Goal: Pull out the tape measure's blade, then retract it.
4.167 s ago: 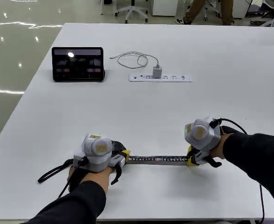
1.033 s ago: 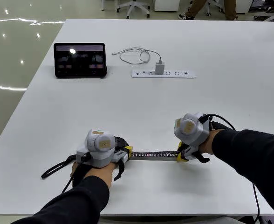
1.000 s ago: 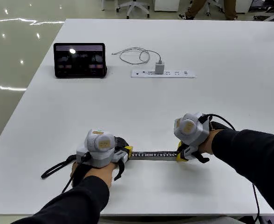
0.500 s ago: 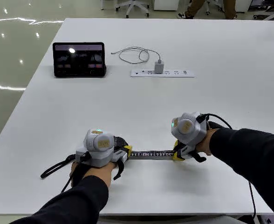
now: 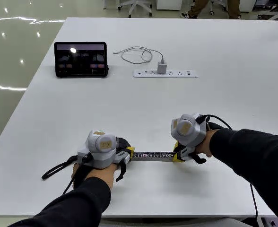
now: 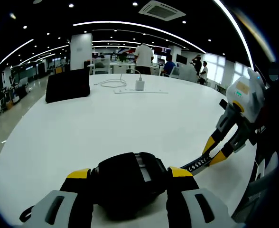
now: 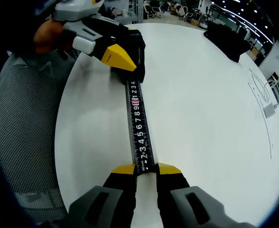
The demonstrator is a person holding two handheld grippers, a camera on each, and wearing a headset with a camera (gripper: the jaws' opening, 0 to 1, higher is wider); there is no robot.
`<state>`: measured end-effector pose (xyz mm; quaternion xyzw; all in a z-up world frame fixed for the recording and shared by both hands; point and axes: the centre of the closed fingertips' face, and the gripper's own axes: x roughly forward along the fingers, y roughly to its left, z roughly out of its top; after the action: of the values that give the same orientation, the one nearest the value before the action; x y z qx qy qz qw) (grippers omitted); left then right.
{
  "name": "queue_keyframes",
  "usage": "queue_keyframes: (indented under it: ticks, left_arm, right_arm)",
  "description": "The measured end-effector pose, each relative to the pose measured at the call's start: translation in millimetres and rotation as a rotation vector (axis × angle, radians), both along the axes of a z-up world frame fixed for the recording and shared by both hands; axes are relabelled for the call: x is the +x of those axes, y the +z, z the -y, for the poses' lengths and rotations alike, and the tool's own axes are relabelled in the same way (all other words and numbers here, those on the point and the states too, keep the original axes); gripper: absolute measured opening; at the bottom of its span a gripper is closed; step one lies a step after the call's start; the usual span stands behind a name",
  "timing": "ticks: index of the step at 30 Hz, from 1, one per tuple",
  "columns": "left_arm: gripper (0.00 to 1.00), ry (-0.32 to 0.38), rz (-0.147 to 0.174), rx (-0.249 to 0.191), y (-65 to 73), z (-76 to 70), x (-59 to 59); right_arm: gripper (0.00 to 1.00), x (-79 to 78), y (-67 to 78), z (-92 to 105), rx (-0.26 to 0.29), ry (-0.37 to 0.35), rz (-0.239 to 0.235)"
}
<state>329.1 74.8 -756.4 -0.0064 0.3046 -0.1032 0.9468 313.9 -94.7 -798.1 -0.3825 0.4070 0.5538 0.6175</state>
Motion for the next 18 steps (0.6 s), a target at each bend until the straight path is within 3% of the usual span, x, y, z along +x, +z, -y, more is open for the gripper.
queue_keyframes:
  ticks: [18]
  left_arm:
    - [0.58,-0.001,0.0,0.001,0.0,0.0,0.4]
  right_arm:
    - [0.11,-1.9,-0.2,-13.3,0.043,-0.009,-0.008]
